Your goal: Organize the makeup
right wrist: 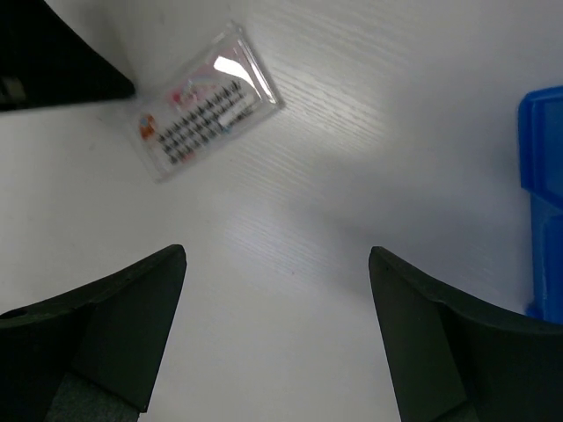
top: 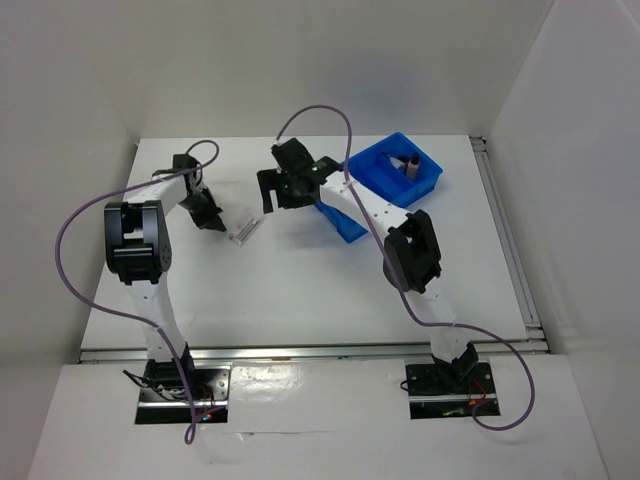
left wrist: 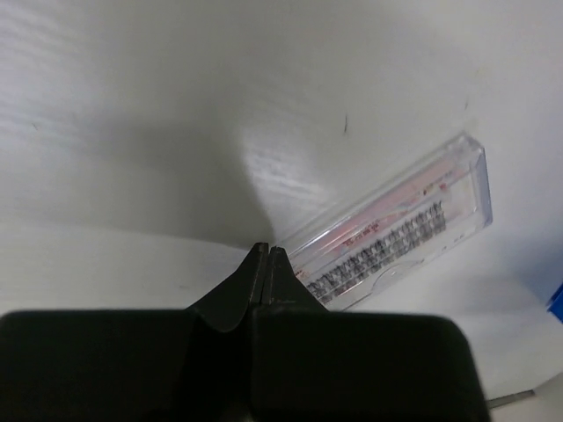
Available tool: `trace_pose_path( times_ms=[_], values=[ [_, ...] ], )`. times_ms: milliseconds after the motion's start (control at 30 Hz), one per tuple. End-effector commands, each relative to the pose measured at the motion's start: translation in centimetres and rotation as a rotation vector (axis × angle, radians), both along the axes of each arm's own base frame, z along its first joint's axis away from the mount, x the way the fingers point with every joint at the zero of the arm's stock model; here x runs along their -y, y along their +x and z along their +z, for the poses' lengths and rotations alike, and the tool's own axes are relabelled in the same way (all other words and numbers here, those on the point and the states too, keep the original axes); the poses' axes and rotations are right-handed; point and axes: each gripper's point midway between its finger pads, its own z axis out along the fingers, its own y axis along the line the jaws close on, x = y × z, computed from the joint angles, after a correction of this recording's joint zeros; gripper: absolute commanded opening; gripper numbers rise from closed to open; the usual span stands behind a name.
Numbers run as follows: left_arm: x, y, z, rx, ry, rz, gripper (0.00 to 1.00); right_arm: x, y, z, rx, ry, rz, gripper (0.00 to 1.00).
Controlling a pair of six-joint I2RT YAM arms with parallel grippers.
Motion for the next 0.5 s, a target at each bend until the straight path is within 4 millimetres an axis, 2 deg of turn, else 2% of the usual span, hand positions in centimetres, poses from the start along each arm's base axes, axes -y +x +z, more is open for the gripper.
trace_pose_path(
  times_ms=[0, 33, 100, 133, 167, 200, 267, 333, 400, 467],
  values=[
    [1.3, -1.3, 2.5, 0.044, -0.023, -0.049, 0.00, -0.4, 1.0, 3.1, -0.037, 0.100, -0.081, 0.92],
    [1.5, -1.9, 2.9, 0.040, -0.030, -0.062, 0.00, -0.8, 0.8, 3.6, -0.047, 0.125, -0.079, 0.92],
    [1.7, -3.0, 4.6, 0.066, -0.035, -0.074, 0.00, -1.3, 0.5, 2.4, -0.096, 0.139, -0.086, 0.92],
    [1.7, -3.3, 5.3, 0.083, -0.029, -0.084, 0.00, -1.5, 0.3, 2.4, -0.102, 0.145, -0.078, 0.92],
    [1.7, -3.4, 6.8, 0.120, -0.025, -0.085, 0.00, -1.6, 0.2, 1.9, -0.122, 0.149, -0.083, 0.92],
    [1.6, -4.0, 7.2, 0.112, -0.011, -0.089, 0.00, -1.8, 0.4, 1.4, -0.123, 0.148, -0.083, 0.92],
    [1.2, -4.1, 8.4, 0.129, -0.005, -0.088, 0.00, -2.5, 0.0, 0.8, -0.126, 0.145, -0.070, 0.93],
    [0.2, -3.8, 10.7, 0.178, -0.005, -0.065, 0.00, -3.1, -0.4, 0.1, -0.131, 0.141, -0.058, 0.93],
    [-0.3, -3.8, 11.9, 0.204, 0.000, -0.053, 0.00, -4.6, -1.3, -0.8, -0.146, 0.145, -0.047, 0.95],
    [-0.7, -3.8, 13.2, 0.232, 0.006, -0.042, 0.00, -5.6, -1.3, -0.1, -0.121, 0.168, -0.044, 0.96]
  ],
)
